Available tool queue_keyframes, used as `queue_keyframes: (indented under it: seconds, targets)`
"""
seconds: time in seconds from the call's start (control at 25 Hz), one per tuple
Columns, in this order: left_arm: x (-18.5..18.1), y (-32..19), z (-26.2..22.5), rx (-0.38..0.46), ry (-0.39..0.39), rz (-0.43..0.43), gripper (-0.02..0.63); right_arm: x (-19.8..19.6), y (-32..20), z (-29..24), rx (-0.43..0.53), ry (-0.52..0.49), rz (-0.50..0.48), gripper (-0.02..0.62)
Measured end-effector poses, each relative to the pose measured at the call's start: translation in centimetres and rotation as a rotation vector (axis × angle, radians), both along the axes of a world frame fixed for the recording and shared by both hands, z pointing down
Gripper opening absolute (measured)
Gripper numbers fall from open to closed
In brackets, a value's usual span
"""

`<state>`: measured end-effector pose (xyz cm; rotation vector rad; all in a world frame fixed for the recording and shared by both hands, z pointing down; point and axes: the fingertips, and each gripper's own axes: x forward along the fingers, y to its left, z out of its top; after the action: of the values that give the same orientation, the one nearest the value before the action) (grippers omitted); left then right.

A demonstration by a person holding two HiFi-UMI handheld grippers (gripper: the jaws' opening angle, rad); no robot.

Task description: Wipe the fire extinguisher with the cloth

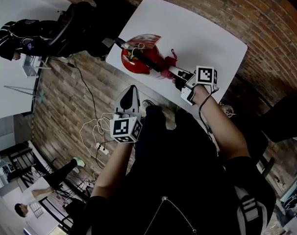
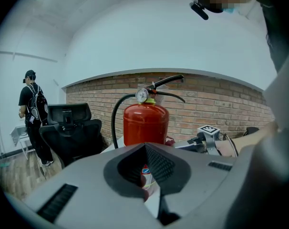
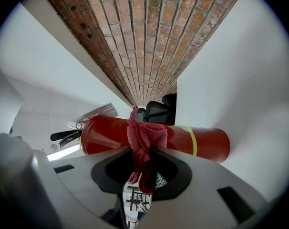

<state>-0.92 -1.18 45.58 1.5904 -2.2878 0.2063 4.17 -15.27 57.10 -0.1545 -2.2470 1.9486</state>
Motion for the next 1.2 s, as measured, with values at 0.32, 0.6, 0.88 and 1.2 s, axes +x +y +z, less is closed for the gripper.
queue_keyframes:
  seconds: [0.32,0.6,0.88,1.2]
  targets:
    - [0.6,-0.3,0.1,-0.005,0.005,0.028,0.029,0.2,0.1,-2.6,0.012,-0.028,-0.004,0.101]
    - [0.3,-0.3,0.2,-0.017,0.003,0.017,0.029,0.1,0.0,-4.6,0.005,-0.062,-0.004,0.101]
    - [0.3,-0.3,0.0,-0.01,0.001,0.014,0.029,0.2,0.0,-8.0,0.002,-0.122,-0.004,0.101]
    - [-0.3,-0.2,0.0,-0.015,0.001,-0.017,0.031,0.2,-0.1,-10.6,0.014,-0.177,-0.006,0.101]
